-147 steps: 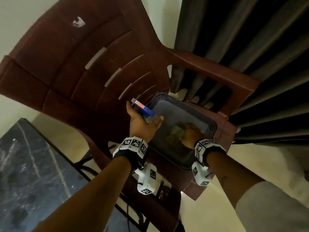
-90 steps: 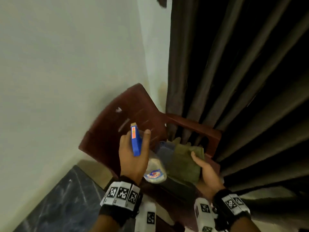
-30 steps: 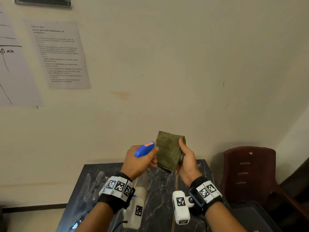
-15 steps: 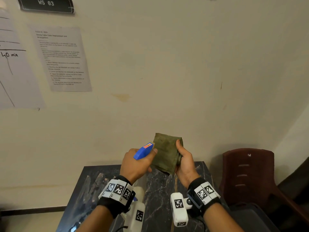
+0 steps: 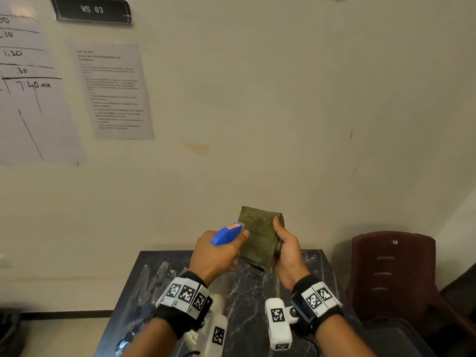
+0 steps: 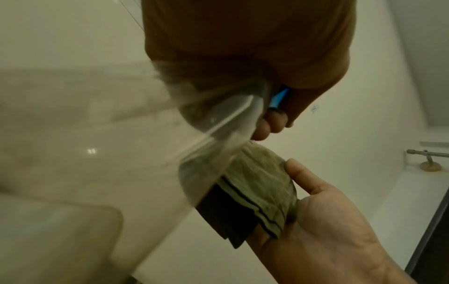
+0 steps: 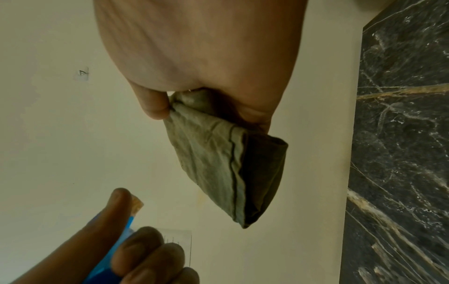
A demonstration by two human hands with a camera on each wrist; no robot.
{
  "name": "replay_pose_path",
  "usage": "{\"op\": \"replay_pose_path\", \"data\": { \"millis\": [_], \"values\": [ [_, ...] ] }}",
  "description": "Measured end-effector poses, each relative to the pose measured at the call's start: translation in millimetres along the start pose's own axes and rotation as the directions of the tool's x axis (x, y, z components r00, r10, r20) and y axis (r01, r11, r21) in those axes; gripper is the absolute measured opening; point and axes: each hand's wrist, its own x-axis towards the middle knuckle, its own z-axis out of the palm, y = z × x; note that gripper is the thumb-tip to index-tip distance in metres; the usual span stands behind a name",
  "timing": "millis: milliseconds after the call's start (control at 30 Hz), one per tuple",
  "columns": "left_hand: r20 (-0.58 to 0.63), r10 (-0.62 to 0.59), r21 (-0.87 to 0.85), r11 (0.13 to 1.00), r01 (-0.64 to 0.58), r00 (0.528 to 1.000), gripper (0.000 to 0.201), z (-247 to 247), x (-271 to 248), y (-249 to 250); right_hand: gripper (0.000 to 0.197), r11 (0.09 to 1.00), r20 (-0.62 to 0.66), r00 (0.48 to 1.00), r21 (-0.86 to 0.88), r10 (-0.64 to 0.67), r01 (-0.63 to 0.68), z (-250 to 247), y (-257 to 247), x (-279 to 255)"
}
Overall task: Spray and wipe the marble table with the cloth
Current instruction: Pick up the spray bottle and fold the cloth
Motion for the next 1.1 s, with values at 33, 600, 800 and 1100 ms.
{"op": "replay_pose_path", "data": {
  "millis": [33, 600, 800, 1100],
  "values": [
    [-0.010, -0.003, 0.012, 1.000, 0.003, 1.000, 0.044, 0, -1, -1, 0.049, 1.000, -0.001, 1.000, 0.002, -0.001, 0.001, 2, 0, -1],
    [-0.059, 0.098, -0.066, 0.993, -0.102, 0.993, 0.052, 10, -17, -2, 0.048, 0.999, -0.006, 1.000, 0.041, 0.004, -0.004, -3, -4, -12],
    [0.047, 0.098, -0.098, 0.991, -0.093, 0.994, 0.041, 13, -18, -3, 0.052, 0.999, 0.003, 1.000, 0.038, 0.004, -0.004, -4, -3, -16],
    [-0.016, 0.049, -0.064, 0.997, -0.050, 0.999, 0.047, 15, -19, -7, 0.047, 0.999, 0.000, 1.000, 0.041, -0.002, 0.002, -7, -6, -20]
  ]
}}
